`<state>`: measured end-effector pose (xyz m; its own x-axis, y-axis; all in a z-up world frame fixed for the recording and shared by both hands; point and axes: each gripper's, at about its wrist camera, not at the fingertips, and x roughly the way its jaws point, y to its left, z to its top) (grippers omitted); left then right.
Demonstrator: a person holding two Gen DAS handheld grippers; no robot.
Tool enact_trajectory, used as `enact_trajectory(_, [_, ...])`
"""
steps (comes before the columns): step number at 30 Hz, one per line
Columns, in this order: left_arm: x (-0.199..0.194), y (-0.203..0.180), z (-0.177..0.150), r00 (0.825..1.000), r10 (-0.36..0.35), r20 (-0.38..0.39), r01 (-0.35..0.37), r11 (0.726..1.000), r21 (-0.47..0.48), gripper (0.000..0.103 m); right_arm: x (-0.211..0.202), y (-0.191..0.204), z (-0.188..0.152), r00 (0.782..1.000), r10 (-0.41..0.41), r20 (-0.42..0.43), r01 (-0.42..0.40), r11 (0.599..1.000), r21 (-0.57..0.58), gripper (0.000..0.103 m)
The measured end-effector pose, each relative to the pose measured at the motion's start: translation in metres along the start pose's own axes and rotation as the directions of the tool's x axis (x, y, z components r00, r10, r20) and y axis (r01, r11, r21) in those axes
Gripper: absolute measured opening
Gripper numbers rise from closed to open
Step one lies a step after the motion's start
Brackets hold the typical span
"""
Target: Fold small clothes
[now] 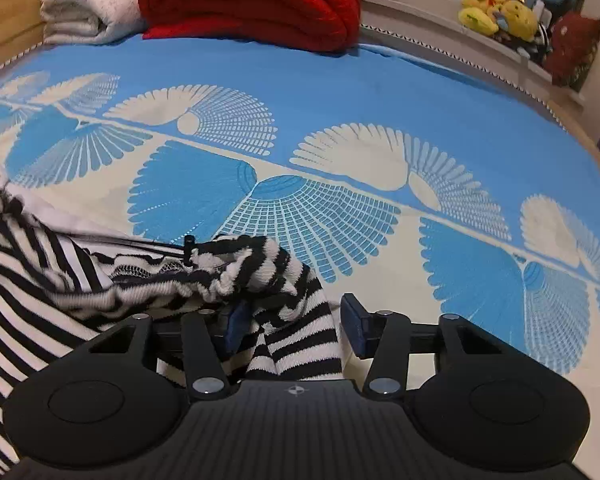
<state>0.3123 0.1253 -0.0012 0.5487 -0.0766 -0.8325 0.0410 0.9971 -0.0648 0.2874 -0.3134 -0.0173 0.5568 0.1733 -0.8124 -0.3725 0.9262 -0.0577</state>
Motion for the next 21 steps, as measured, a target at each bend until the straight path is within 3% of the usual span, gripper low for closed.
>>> enact_trajectory(2, [-0.004,0.007,0.005,0.999,0.008,0.031,-0.006,0.999,-0.05,0.002,-0.001,-0.005,0.002,0.999,0.031,0.011,-0.031,0.998,0.05,0.005])
enact_trajectory(6, [-0.025,0.021,0.014,0.984,0.051,0.169,-0.022,0.985,-0.172,0.001,-0.024,-0.023,0.016,0.989,-0.019,0.146,-0.013,0.977,0.211,0.004])
enact_trajectory(8, [-0.026,0.014,0.014,0.978,0.084,0.193,-0.054,0.987,-0.151,0.001,-0.032,-0.034,0.019,0.979,-0.047,0.2,-0.018,0.95,0.313,0.004])
enact_trajectory(10, [-0.014,0.004,0.012,0.979,0.126,0.158,-0.11,0.988,-0.105,0.001,-0.022,-0.033,0.017,0.986,-0.056,0.157,0.002,0.946,0.323,0.004])
enact_trajectory(12, [0.007,0.003,0.009,0.987,0.151,0.045,-0.147,0.985,-0.093,0.002,0.0,-0.027,0.011,0.998,-0.057,0.033,0.044,0.95,0.308,0.004])
enact_trajectory(14, [0.03,0.007,0.003,0.981,0.174,-0.082,-0.182,0.978,-0.105,0.002,0.024,-0.023,0.002,0.994,-0.036,-0.107,0.067,0.949,0.307,0.004])
enact_trajectory(15, [0.032,0.006,0.002,0.979,0.183,-0.086,-0.191,0.977,-0.094,0.002,0.028,-0.021,0.001,0.992,-0.04,-0.123,0.075,0.951,0.301,0.004])
enact_trajectory(17, [0.021,0.003,0.007,0.974,0.225,-0.021,-0.226,0.971,-0.079,0.001,0.023,-0.016,0.008,0.993,-0.064,-0.103,0.091,0.956,0.279,0.004])
enact_trajectory(19, [0.001,0.005,0.013,0.967,0.232,0.103,-0.217,0.966,-0.139,0.001,0.008,-0.021,0.018,0.998,-0.069,0.009,0.062,0.942,0.328,0.004])
enact_trajectory(21, [-0.006,0.006,0.015,0.956,0.246,0.158,-0.218,0.96,-0.176,0.001,-0.005,-0.03,0.023,0.991,-0.052,0.124,-0.002,0.915,0.404,0.004])
